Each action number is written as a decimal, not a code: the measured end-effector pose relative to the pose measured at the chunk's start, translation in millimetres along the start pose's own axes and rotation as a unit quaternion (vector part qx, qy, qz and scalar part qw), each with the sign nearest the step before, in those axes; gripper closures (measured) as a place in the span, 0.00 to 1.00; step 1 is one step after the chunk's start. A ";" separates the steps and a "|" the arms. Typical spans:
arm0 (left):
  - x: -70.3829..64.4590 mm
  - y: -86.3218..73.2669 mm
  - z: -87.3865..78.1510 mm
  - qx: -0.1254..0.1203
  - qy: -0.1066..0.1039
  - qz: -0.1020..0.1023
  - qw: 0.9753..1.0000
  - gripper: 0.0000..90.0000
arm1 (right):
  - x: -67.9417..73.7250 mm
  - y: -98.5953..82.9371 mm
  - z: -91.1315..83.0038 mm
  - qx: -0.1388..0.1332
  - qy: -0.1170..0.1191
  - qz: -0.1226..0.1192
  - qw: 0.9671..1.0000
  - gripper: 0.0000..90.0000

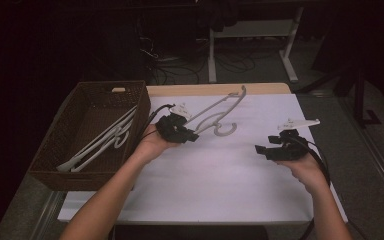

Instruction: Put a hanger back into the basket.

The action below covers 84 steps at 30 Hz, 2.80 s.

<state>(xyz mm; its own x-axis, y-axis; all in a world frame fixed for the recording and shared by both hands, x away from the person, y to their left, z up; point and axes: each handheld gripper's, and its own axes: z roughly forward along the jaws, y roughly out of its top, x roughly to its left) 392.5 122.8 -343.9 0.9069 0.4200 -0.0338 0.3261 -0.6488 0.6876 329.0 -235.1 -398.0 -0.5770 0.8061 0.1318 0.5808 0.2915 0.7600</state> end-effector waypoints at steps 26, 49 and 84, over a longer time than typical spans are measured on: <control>35.9 -24.4 -157.2 -0.029 0.069 -0.017 0.997 0.91 | 42.8 -53.0 18.1 -0.031 0.049 -0.034 0.998 0.03; 83.6 -157.1 -207.5 -0.022 0.116 -0.090 0.989 0.91 | 37.5 -56.4 22.2 -0.022 0.032 -0.038 0.999 0.03; 58.1 -154.1 -188.5 -0.127 0.090 -0.113 0.981 0.23 | 39.6 -52.2 20.4 -0.028 0.032 -0.045 0.998 0.04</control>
<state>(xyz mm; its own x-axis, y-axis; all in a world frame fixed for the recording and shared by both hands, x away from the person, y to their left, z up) 344.7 366.8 -315.1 0.7494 0.6556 -0.0928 0.4154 -0.3564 0.8369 287.6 -207.9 -445.5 -0.6620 0.7428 0.0999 0.4928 0.3310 0.8047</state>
